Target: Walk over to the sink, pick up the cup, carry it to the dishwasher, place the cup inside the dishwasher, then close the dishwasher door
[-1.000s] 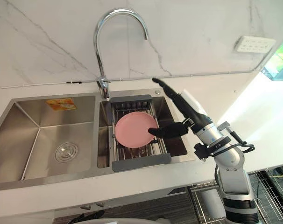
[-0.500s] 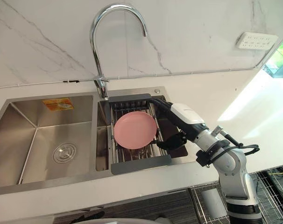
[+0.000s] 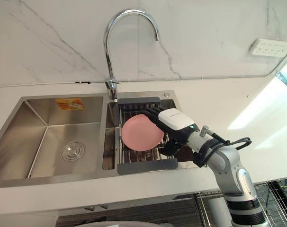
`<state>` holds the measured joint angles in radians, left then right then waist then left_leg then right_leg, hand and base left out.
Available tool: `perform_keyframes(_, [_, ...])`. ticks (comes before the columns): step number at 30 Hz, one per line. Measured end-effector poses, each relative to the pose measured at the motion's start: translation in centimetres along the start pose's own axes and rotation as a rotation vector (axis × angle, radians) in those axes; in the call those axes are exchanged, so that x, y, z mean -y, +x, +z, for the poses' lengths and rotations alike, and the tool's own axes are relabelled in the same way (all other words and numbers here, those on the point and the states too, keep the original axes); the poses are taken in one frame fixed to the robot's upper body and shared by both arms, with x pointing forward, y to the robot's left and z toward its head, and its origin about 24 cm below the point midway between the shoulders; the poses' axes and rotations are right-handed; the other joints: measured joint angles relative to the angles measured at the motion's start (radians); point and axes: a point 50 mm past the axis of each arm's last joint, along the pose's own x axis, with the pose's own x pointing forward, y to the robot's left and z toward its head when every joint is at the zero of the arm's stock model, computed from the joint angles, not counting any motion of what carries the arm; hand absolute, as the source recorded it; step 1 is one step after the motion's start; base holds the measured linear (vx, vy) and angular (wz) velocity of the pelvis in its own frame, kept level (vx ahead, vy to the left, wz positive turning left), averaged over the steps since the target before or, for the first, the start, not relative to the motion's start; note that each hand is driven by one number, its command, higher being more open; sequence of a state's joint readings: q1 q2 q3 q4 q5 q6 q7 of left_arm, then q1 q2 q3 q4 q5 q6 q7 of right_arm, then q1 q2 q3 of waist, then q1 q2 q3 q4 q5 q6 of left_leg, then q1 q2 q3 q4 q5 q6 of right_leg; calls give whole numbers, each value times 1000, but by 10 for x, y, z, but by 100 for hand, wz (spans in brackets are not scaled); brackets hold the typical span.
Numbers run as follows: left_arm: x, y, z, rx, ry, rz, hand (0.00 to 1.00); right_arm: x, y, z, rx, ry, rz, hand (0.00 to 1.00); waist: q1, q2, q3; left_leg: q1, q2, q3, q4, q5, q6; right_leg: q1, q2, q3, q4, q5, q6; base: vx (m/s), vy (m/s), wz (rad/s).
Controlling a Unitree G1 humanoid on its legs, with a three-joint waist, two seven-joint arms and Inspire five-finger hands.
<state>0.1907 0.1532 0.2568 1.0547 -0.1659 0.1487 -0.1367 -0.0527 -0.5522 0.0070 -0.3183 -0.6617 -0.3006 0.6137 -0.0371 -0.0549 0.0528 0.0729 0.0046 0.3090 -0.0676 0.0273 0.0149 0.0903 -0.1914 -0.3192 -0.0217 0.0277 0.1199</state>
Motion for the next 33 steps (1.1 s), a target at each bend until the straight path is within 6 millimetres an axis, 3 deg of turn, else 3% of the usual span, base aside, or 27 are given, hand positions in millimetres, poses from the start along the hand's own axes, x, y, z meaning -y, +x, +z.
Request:
perform_keyframes(19, [5,0,3,3,36,-17,100,-18,12,6,2,-209,26,100,23,13,3,5,-9,-22,-20,30,3,7,0,-21,1,-1,0,-35,-7,3])
perform_keyframes(33, [7,0,6,2,82,-28,100,-33,24,-11,-91,-245,35,100,27,23,4,5,-9,-40,-25,37,3,17,0,-37,1,-3,-2,-17,-6,3])
